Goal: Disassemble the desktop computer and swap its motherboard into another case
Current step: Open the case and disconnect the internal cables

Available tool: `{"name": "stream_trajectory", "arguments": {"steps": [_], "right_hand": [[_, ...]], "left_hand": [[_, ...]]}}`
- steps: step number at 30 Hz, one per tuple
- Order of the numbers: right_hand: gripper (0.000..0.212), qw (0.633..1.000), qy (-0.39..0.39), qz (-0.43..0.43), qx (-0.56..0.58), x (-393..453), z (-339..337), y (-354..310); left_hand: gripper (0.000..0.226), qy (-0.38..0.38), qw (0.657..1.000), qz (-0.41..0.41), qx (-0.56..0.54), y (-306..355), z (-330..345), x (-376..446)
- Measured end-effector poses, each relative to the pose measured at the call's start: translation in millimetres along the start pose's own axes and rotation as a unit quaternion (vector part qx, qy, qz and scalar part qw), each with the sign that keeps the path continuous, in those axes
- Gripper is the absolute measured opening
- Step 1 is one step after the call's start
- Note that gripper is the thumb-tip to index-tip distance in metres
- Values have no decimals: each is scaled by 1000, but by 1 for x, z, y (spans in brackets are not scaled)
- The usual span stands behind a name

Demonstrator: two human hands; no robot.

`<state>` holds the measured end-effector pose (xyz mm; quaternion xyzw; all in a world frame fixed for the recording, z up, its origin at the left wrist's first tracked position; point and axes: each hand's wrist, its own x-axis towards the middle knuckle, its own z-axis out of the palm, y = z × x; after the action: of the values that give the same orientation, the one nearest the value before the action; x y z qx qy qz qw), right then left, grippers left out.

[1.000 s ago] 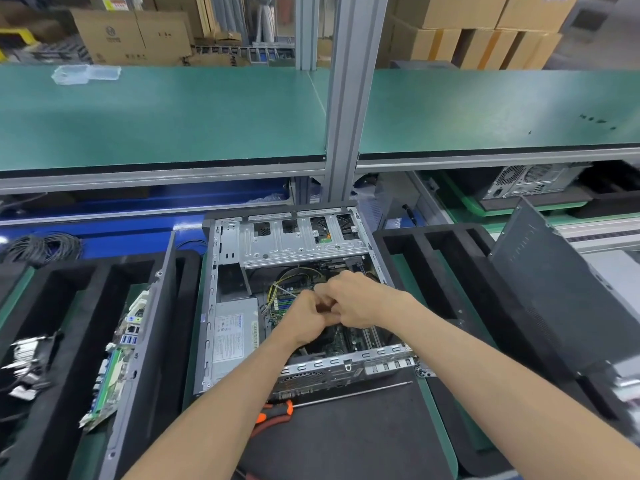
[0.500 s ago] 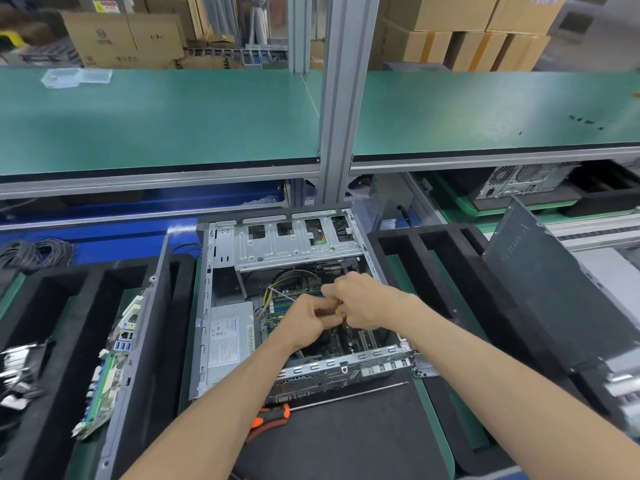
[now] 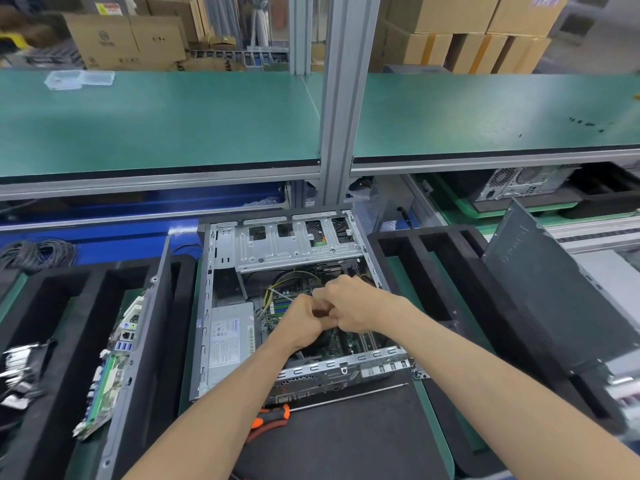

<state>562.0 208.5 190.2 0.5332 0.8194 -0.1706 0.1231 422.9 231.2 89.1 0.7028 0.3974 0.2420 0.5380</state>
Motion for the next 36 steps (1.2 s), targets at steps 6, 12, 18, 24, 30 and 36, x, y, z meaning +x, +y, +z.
{"name": "stream_trajectory", "arguments": {"steps": [6, 12, 18, 24, 30, 36], "right_hand": [[30, 998, 42, 49, -5, -4, 1, 6], [18, 999, 26, 15, -12, 5, 8, 1], [21, 1000, 30, 10, -1, -1, 3, 6], [23, 998, 39, 3, -51, 8, 8, 7], [22, 998, 22, -57, 25, 2, 1, 14], [25, 998, 52, -8, -46, 8, 0, 9]], "left_hand": [[17, 30, 999, -27, 0, -1, 0, 2], [18, 34, 999, 2, 2, 0, 0, 1], [5, 24, 999, -26, 4, -1, -2, 2], [20, 49, 999, -22, 12, 2, 0, 3], [27, 23, 999, -41, 22, -3, 0, 2], [21, 61, 996, -51, 34, 3, -2, 4]]}}
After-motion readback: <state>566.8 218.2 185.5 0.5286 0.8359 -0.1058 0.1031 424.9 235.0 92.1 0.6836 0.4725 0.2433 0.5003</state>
